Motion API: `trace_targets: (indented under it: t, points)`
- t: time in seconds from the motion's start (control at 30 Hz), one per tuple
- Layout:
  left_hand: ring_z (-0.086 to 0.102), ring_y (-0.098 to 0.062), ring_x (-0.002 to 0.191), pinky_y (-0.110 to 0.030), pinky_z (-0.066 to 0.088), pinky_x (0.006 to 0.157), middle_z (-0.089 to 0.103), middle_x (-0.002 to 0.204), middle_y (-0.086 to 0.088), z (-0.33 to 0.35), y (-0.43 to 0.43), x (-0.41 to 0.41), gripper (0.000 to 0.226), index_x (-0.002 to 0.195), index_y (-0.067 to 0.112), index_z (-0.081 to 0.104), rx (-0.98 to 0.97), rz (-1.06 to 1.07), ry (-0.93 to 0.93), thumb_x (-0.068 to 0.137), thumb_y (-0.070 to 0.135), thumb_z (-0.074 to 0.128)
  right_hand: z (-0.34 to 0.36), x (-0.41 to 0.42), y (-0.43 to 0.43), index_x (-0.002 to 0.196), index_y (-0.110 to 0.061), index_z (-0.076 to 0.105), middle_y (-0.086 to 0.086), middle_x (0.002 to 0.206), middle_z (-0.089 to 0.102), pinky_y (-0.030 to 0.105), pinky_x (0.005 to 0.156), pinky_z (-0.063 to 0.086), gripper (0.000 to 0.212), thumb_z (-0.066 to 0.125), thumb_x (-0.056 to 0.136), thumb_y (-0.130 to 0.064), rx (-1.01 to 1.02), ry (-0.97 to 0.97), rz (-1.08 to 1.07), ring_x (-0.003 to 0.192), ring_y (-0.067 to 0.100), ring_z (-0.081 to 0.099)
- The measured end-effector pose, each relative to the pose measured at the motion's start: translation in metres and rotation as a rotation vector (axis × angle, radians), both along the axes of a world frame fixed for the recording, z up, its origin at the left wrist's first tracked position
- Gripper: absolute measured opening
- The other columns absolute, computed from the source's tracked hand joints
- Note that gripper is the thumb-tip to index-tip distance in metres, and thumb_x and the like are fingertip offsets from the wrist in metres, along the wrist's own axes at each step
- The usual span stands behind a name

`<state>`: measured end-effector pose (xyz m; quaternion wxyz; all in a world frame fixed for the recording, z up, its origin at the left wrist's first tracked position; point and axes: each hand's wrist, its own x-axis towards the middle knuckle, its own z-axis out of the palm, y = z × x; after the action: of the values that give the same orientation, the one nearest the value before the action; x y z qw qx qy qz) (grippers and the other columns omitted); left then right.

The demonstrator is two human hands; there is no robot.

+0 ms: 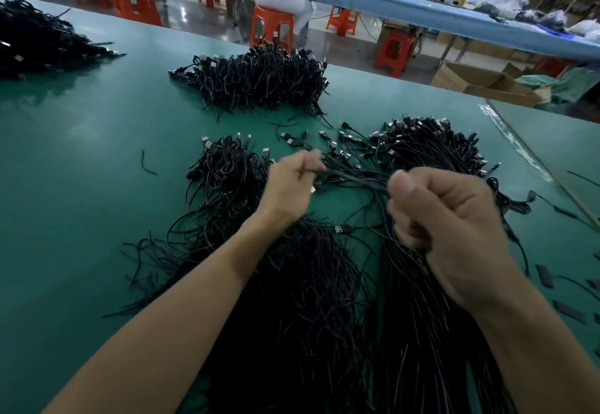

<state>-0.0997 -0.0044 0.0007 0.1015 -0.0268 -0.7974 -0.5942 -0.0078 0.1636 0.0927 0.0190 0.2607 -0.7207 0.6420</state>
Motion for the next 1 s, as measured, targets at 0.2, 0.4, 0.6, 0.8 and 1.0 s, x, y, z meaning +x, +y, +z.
trace_targets:
  t: [0.2,0.4,0.6,0.8,1.0]
  points:
    - [0.033,-0.005,0.045,-0.015,0.027,0.044,0.044,0.055,0.008,0.02,-0.029,0.006,0.034,0.069,0.017,0.054,-0.049,0.227,0.336,0.095,0.036,0.066,-0.012,-0.036,0.041,0.074,-0.027,0.068,-0.008,0.051,0.051,0.031,0.047,0.036,0.026,0.058,0.098,-0.032,0.326,-0.057,-0.475,0.048,0.018,0.038]
    - [0.027,-0.006,0.047,-0.022,0.028,0.048,0.034,0.052,0.015,0.056,-0.042,0.037,0.046,0.081,0.018,0.063,-0.143,-0.086,0.331,0.091,0.061,0.054,-0.026,-0.041,0.032,0.098,-0.041,0.064,-0.015,0.077,0.066,0.017,0.056,0.045,0.019,0.046,0.101,-0.038,0.635,-0.015,-0.332,0.063,0.0,0.057]
    - [0.031,-0.005,0.036,-0.02,0.035,0.04,0.034,0.039,0.013,0.06,-0.033,0.055,0.064,0.079,0.026,0.072,-0.305,-0.389,-0.063,0.089,0.069,0.026,-0.016,-0.023,-0.003,0.095,-0.03,0.066,-0.009,0.063,0.045,0.012,0.049,0.031,0.035,0.034,0.104,-0.042,0.227,0.159,-0.257,0.055,0.001,0.039]
    - [0.055,-0.03,0.057,-0.039,0.053,0.073,0.058,0.06,-0.014,0.032,-0.053,0.058,0.07,0.063,0.022,0.071,-0.183,-0.299,-0.199,0.078,0.079,0.033,-0.005,-0.034,0.008,0.073,-0.021,0.055,-0.014,0.053,0.036,0.029,0.051,0.021,0.039,0.038,0.107,-0.029,-0.105,0.018,-0.496,0.051,0.007,0.027]
    - [0.022,-0.008,0.042,-0.018,0.023,0.042,0.033,0.048,0.012,0.036,-0.061,0.074,0.062,0.055,0.023,0.057,0.276,-0.767,-0.275,0.099,0.063,0.039,-0.026,-0.053,0.017,0.08,-0.02,0.063,-0.015,0.052,0.038,0.027,0.049,0.026,0.033,0.044,0.106,-0.027,-0.012,-0.103,-0.665,0.051,0.007,0.031]
